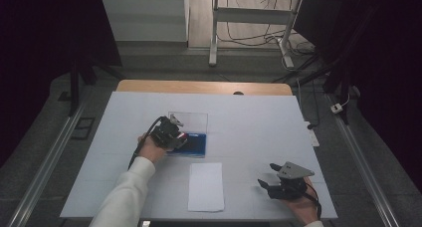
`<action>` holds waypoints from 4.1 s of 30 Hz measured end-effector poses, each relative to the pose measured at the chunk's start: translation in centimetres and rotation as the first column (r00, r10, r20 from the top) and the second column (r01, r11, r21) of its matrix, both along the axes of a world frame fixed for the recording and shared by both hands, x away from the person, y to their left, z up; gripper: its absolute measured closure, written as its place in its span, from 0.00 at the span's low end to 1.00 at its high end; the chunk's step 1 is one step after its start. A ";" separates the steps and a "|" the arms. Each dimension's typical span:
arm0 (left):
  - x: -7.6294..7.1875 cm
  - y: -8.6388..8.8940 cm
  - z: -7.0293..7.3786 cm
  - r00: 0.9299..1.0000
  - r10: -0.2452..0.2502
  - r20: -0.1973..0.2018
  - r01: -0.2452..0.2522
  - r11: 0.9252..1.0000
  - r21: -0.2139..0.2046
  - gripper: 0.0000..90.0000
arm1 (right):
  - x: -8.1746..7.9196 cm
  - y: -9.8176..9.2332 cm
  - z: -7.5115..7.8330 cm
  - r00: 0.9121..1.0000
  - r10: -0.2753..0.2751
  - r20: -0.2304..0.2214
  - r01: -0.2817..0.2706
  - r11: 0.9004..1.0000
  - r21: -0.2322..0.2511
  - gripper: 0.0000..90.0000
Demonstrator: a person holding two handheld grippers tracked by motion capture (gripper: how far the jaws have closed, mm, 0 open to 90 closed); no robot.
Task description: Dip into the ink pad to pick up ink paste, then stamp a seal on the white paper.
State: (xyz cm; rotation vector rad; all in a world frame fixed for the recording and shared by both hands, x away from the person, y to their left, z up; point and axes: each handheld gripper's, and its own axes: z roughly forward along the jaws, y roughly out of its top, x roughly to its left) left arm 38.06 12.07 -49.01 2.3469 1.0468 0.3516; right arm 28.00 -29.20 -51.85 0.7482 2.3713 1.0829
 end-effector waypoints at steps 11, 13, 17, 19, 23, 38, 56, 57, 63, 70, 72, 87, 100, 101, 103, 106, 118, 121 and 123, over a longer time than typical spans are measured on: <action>0.0 0.1 0.0 1.000 -0.005 0.006 0.005 1.000 -0.004 0.78 | -0.1 0.0 0.1 1.000 -0.001 0.003 0.001 1.000 0.004 0.31; 0.0 0.4 0.0 1.000 -0.026 0.016 0.026 1.000 -0.016 0.78 | -0.1 0.0 0.1 1.000 -0.001 0.003 0.001 1.000 0.005 0.31; 0.0 0.7 0.2 0.999 -0.030 0.025 0.031 0.999 -0.040 0.78 | 0.0 -0.1 0.2 1.000 -0.004 0.006 0.004 1.000 0.014 0.31; -0.2 0.5 0.3 0.998 -0.040 0.044 0.041 0.999 -0.034 0.78 | 0.0 -0.2 0.2 1.000 -0.005 0.004 0.005 1.000 0.011 0.31; -0.4 0.3 1.0 0.996 -0.045 0.082 0.051 0.996 -0.070 0.78 | 0.0 -0.4 0.2 1.000 -0.008 0.006 0.007 1.000 0.014 0.31; -2.0 2.0 3.6 0.992 -0.020 0.122 0.038 0.988 -0.151 0.78 | -0.1 -0.4 0.2 1.000 -0.008 0.012 0.007 1.000 0.015 0.32; -4.1 2.0 5.1 0.983 -0.056 0.174 0.086 0.982 -0.168 0.77 | -0.1 -0.5 0.2 1.000 -0.004 0.010 0.004 1.000 0.008 0.32; -4.2 2.0 5.1 0.983 -0.058 0.174 0.088 0.981 -0.170 0.77 | -0.1 -0.4 0.2 1.000 -0.007 0.012 0.006 1.000 0.005 0.33; -5.0 1.6 5.2 0.983 -0.092 0.161 0.120 0.977 -0.175 0.77 | -0.1 -0.3 0.1 1.000 0.007 0.015 -0.007 1.000 0.003 0.33; -6.0 0.9 5.0 0.980 -0.125 0.157 0.154 0.970 -0.188 0.77 | -0.1 -0.4 0.1 1.000 0.006 0.013 -0.006 1.000 0.001 0.33; -6.3 0.8 5.0 0.979 -0.131 0.158 0.160 0.969 -0.188 0.77 | -0.1 -0.4 0.1 1.000 0.006 0.014 -0.006 1.000 0.000 0.33; -7.7 0.1 4.8 0.974 -0.171 0.149 0.198 0.961 -0.192 0.77 | -0.1 -0.5 0.2 1.000 -0.002 0.014 0.002 1.000 0.006 0.33; -8.8 -0.4 4.4 0.968 -0.206 0.146 0.231 0.954 -0.192 0.77 | -0.2 -0.5 0.1 1.000 -0.007 0.010 0.007 1.000 0.002 0.33; -8.8 -0.4 4.3 0.968 -0.206 0.146 0.232 0.953 -0.193 0.77 | -0.2 -0.6 0.1 1.000 -0.005 0.010 0.005 1.000 0.001 0.33; -8.9 -0.6 4.3 0.966 -0.214 0.145 0.240 0.952 -0.192 0.77 | -0.3 -0.6 0.1 1.000 -0.006 0.012 0.006 1.000 0.001 0.33; -9.2 -0.8 4.2 0.964 -0.224 0.145 0.250 0.949 -0.191 0.77 | -0.3 -0.7 0.2 1.000 -0.006 0.013 0.006 1.000 0.003 0.33; -9.9 -2.0 3.7 0.953 -0.273 0.131 0.294 0.938 -0.182 0.77 | -0.3 -0.6 0.1 1.000 -0.005 0.010 0.005 1.000 0.001 0.33; -10.0 -2.2 3.6 0.950 -0.283 0.129 0.303 0.935 -0.181 0.77 | -0.3 -0.5 0.1 1.000 -0.005 0.009 0.005 1.000 0.003 0.33; -10.1 -2.4 3.6 0.949 -0.287 0.127 0.307 0.934 -0.181 0.77 | -0.2 -0.5 0.0 1.000 -0.003 0.009 0.003 1.000 0.001 0.33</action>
